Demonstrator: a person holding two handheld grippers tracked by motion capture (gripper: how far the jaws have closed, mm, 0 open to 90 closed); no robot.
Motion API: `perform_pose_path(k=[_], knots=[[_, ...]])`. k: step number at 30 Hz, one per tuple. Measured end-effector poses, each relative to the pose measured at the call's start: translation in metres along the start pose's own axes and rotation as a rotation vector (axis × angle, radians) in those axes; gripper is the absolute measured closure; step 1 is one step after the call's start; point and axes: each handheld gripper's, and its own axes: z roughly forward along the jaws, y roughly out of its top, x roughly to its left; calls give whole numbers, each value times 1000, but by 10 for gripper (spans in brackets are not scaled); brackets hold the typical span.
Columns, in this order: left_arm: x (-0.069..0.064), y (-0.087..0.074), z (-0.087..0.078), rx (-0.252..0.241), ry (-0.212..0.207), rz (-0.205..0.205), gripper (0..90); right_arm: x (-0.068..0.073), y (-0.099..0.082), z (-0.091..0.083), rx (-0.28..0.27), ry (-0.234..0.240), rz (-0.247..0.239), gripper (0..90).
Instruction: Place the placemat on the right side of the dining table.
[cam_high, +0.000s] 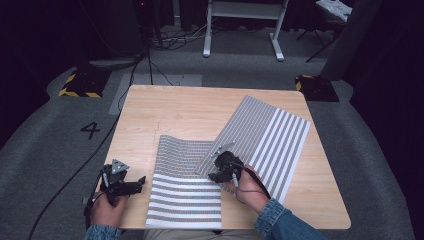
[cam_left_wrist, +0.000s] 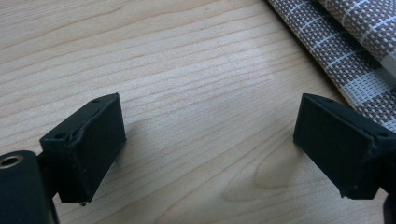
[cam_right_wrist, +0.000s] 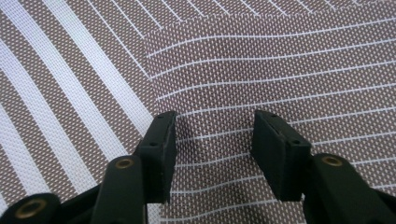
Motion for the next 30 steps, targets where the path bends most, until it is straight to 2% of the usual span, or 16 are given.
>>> perform_pose_path(k=[2,4,6,10,11,12,16,22,27,30], knots=[[0,0,0,0,1,0,92,1,0,0,2,-4,8,527],[0,0,0,0,1,0,92,-1,0,-1,0,-7,-3,598],[0,0,0,0,0,0,92,-4,-2,-3,-10,8,12,693],[0,0,0,0,-1,0,92,-9,-5,-7,-26,44,49,809],[0,0,0,0,0,0,92,-10,-5,-8,-33,32,33,822],[0,0,0,0,-1,0,92,-9,-5,-11,-32,23,34,832],[0,0,0,1,1,0,92,-8,-5,-28,-41,-7,-10,842],[0,0,0,2,-1,1,92,-20,-14,-67,-56,-22,-26,844],[0,0,0,2,0,1,92,-21,-37,-83,-34,-22,-48,843],[0,0,0,2,1,1,92,-24,-54,-89,-30,-15,-24,843]])
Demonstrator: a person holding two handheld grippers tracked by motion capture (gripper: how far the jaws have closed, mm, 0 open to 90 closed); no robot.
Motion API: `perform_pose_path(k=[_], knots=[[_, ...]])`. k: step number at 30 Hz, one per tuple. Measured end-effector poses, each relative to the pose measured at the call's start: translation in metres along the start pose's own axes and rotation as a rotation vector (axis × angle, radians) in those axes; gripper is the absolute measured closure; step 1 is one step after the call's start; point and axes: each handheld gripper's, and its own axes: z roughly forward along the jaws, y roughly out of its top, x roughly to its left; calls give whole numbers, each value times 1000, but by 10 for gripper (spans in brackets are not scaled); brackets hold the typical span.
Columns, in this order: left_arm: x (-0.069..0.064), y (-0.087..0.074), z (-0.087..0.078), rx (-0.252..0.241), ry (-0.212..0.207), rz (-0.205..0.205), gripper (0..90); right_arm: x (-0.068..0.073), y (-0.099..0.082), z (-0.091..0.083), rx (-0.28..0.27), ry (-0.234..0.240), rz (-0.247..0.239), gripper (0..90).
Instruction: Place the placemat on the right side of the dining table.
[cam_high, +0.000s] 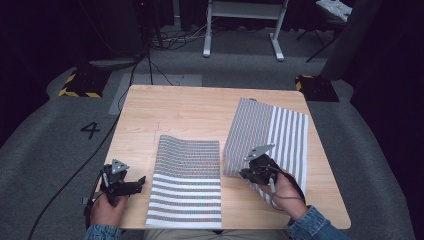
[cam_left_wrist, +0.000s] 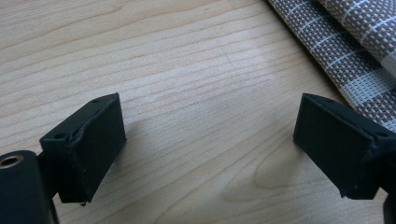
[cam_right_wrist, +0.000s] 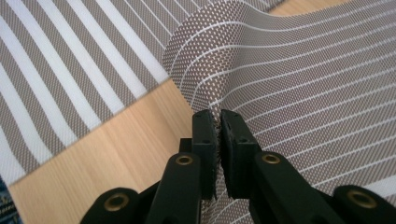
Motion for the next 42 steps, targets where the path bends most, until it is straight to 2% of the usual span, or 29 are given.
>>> perform_pose_path(k=[7,10,14,21,23,25,27,29,30,31,34,38,42], knots=[[0,0,0,-1,0,-2,92,-11,-36,-13,-8,9,55,837],[0,0,0,0,0,-2,92,-16,-49,-18,-12,18,94,837],[0,0,0,1,-3,-4,92,-24,-63,-21,-10,1,129,837],[0,0,0,-1,1,-1,92,-29,-71,-18,2,-76,111,837],[0,0,0,0,0,-2,92,-30,-72,-19,-5,-84,128,836],[0,0,0,-1,0,-3,92,-28,-73,-20,-18,-58,137,836],[0,0,0,-1,1,-2,92,-19,-73,-19,-17,-40,116,835],[0,0,0,-1,0,-2,92,-9,-73,-15,0,-50,83,823],[0,0,0,-1,0,-3,92,-6,-73,-12,2,-38,88,814],[0,0,0,-1,0,-2,92,-5,-75,-9,8,-39,75,810],[0,0,0,-1,0,-3,92,-6,-79,-2,12,-15,93,807],[0,0,0,2,-5,-4,92,-7,-79,0,13,-45,89,817],[0,0,0,-1,0,-3,92,-16,-81,-1,26,-65,93,821]])
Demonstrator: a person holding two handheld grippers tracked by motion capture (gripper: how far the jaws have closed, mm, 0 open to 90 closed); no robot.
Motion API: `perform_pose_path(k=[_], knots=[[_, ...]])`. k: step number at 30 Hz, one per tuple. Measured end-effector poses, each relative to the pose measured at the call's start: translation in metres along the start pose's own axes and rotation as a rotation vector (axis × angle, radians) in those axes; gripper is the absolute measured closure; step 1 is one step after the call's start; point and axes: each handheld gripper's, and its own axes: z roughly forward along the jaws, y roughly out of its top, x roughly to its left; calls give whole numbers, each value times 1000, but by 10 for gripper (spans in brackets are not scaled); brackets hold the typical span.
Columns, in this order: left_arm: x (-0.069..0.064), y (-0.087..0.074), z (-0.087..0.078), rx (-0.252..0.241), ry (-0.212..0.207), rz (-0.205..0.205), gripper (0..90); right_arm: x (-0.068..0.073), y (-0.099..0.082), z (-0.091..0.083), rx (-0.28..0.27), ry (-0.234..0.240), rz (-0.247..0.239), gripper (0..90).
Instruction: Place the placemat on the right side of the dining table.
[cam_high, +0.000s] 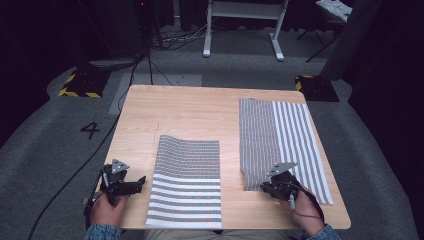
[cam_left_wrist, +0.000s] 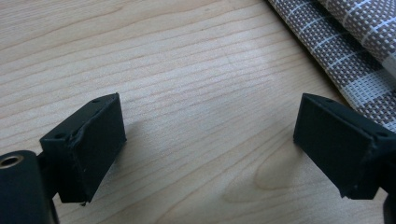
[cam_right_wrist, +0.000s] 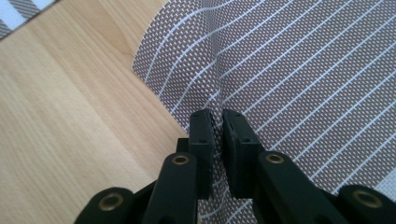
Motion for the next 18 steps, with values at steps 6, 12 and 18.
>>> perform_pose_path(k=[6,12,18], knots=[[0,0,0,0,0,0,92,-6,-4,-4,11,-11,9,815],[0,0,0,0,0,1,92,-8,-12,-11,14,-27,25,809],[0,0,0,0,0,0,92,-9,-16,-16,5,-24,41,797]])
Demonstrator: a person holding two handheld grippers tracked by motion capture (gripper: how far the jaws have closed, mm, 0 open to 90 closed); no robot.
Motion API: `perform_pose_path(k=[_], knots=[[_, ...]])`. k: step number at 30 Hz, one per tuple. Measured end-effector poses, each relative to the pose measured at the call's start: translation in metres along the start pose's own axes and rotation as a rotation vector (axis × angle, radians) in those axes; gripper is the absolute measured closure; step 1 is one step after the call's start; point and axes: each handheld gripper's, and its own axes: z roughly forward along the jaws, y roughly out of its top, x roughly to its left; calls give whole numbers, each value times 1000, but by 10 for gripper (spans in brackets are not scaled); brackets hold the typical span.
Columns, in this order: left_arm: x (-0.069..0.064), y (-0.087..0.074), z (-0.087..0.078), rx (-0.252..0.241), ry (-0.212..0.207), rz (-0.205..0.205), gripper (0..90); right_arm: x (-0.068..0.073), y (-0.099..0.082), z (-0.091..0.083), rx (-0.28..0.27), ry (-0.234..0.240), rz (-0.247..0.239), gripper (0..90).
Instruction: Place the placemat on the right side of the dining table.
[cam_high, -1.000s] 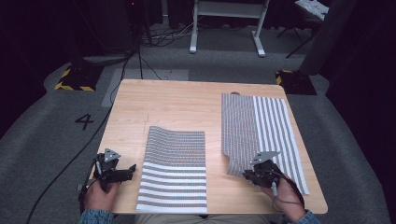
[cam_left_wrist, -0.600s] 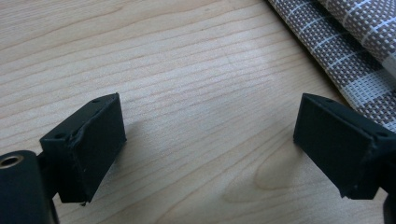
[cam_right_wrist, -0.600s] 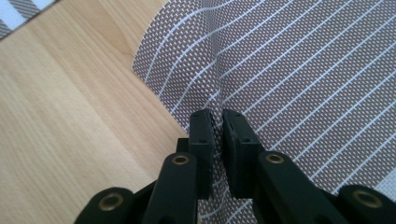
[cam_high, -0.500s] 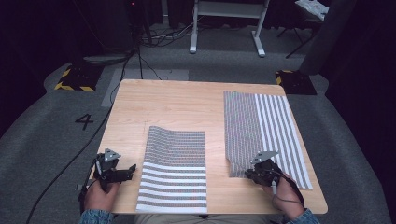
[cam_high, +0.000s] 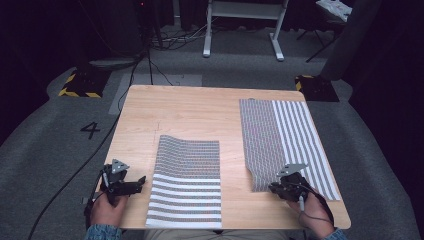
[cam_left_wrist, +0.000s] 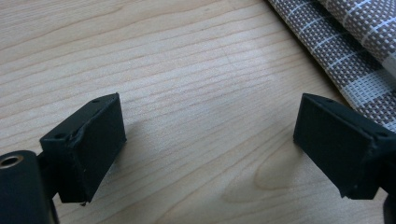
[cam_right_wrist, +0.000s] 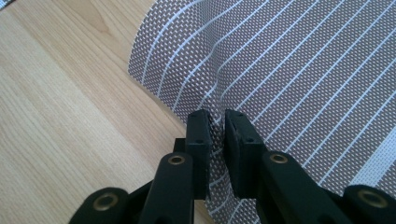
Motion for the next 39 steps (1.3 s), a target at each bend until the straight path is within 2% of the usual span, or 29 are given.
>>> perform_pose_path(k=[7,10,11,13,15,18,19,22,27,31,33,36,39], knots=[[0,0,0,0,1,0,92,-2,-2,-2,-5,-2,23,784],[0,0,0,0,0,0,92,-1,-3,-3,-7,28,35,678],[0,0,0,0,0,0,92,-1,-3,-3,-12,26,29,638],[0,0,0,0,0,0,92,2,-1,-8,-28,62,38,606],[0,0,0,0,1,1,92,5,1,-15,-61,71,44,637],[0,0,0,0,0,0,92,3,4,-23,-97,62,43,788],[0,0,0,0,0,0,92,2,4,-23,-93,52,49,839],[0,0,0,0,0,1,92,-3,3,-14,-59,43,47,886],[0,0,0,0,0,0,92,-5,-4,8,9,50,41,894],[0,0,0,0,0,0,92,-4,-6,9,-3,54,57,894],[0,0,0,0,0,0,92,-2,-6,9,1,31,29,893],[0,0,0,2,-3,-1,92,-1,-4,8,6,16,34,815],[0,0,0,2,-5,-2,92,-1,-2,2,-36,43,64,758]])
